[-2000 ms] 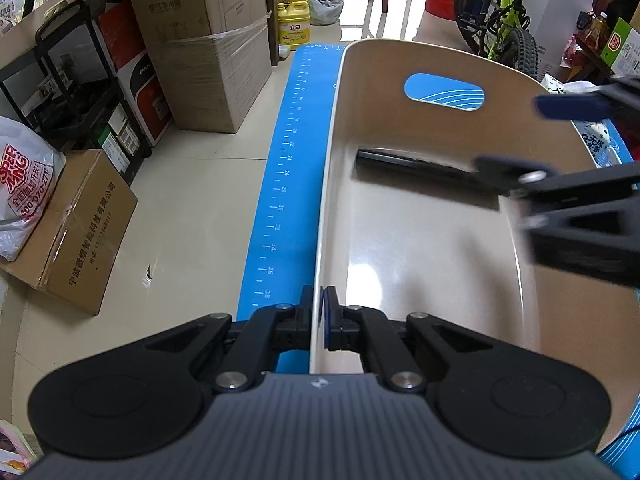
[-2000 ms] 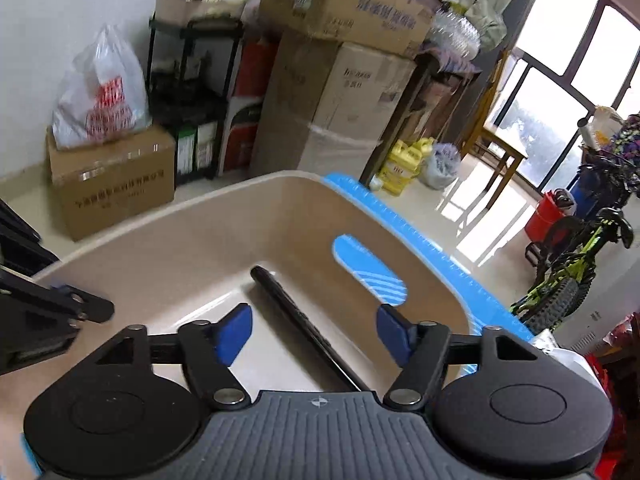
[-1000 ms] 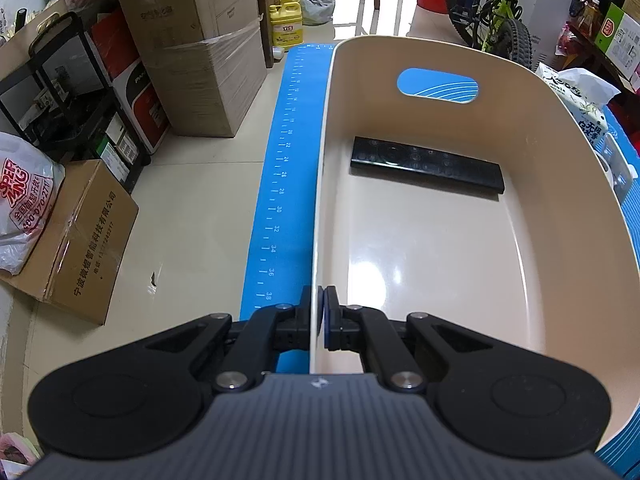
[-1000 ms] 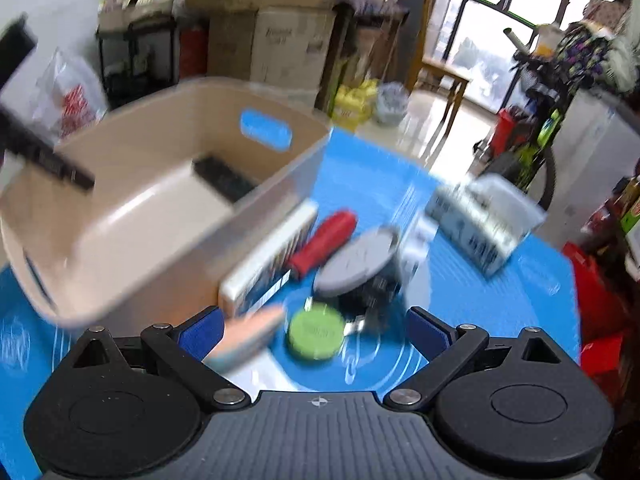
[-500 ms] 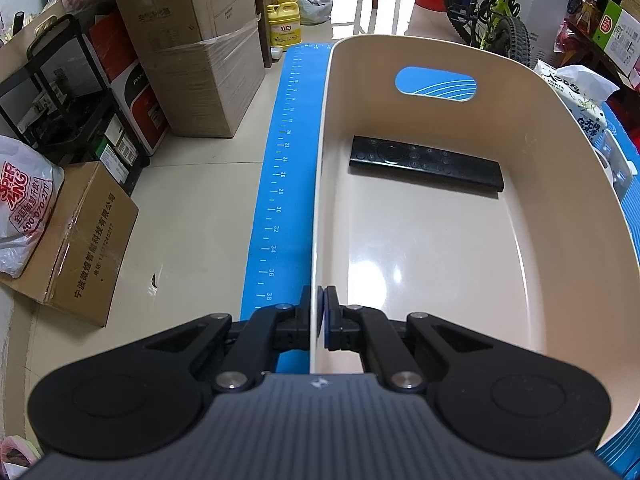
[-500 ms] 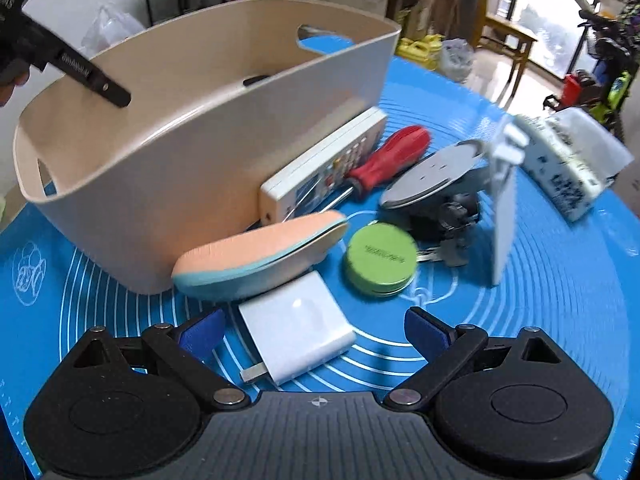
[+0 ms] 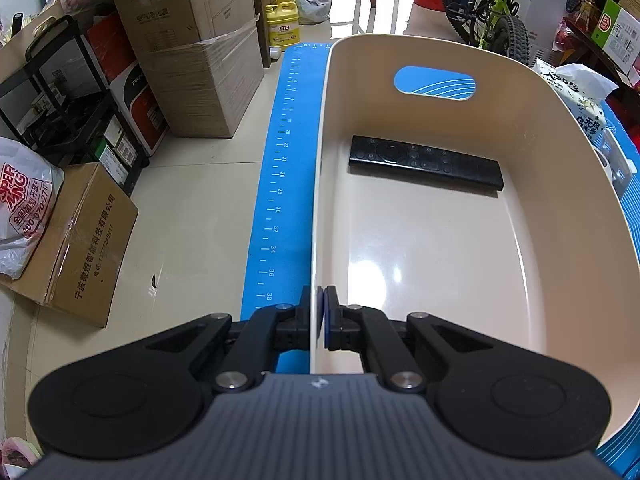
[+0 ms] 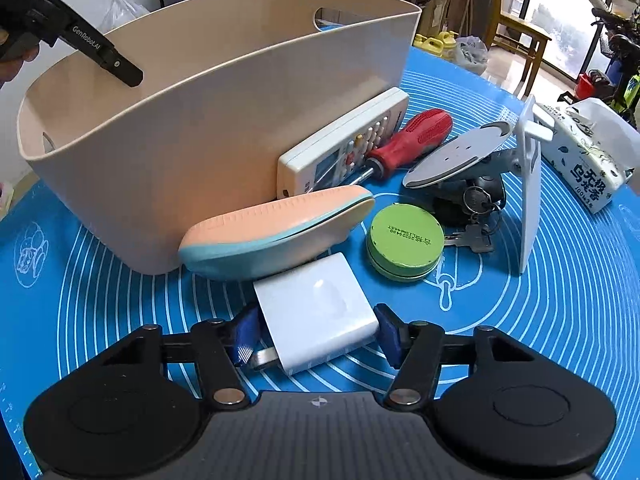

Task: Organize rigid objects
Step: 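Grasp the white charger with the right gripper, then carry the white charger into the basket and open the right gripper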

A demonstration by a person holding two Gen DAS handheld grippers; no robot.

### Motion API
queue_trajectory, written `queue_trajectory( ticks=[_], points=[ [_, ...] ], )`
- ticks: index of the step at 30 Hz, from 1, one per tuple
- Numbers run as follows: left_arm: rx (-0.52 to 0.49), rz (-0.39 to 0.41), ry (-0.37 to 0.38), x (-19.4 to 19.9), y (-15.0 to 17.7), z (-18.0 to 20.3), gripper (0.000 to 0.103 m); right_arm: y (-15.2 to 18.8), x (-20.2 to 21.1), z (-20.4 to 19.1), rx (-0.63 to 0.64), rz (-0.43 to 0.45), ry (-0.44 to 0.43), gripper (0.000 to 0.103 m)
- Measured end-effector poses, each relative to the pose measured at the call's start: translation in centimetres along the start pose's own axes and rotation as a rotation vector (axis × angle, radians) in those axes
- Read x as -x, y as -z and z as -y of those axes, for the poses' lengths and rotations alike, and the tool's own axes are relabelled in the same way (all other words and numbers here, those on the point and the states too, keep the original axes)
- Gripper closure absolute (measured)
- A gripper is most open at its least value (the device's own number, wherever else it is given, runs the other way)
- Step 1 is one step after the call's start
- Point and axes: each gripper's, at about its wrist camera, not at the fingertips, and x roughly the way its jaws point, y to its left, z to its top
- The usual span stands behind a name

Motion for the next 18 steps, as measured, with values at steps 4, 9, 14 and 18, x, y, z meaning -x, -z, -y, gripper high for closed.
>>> queue_trajectory(
  ticks=[4, 9, 14, 18],
  points=[
    [0.000, 0.000, 0.000, 0.0, 0.0, 0.0, 0.098, 0.2, 0.4, -0.1, -0.007, -0.005, 0.046, 0.041],
    [0.002, -0.001, 0.002, 0.0, 0.0, 0.0, 0.098, 0.2, 1.9, 0.7, -0.044, 0.032, 0.078, 0.041],
    [0.001, -0.001, 0.002, 0.0, 0.1, 0.0, 0.098, -0.2, 4.6, 1.5, -0.084, 0.098, 0.117, 0.041],
    [0.002, -0.002, 0.002, 0.0, 0.1, -0.1, 0.098, -1.1, 7.2, 1.9, -0.104, 0.167, 0.145, 0.041]
  ],
)
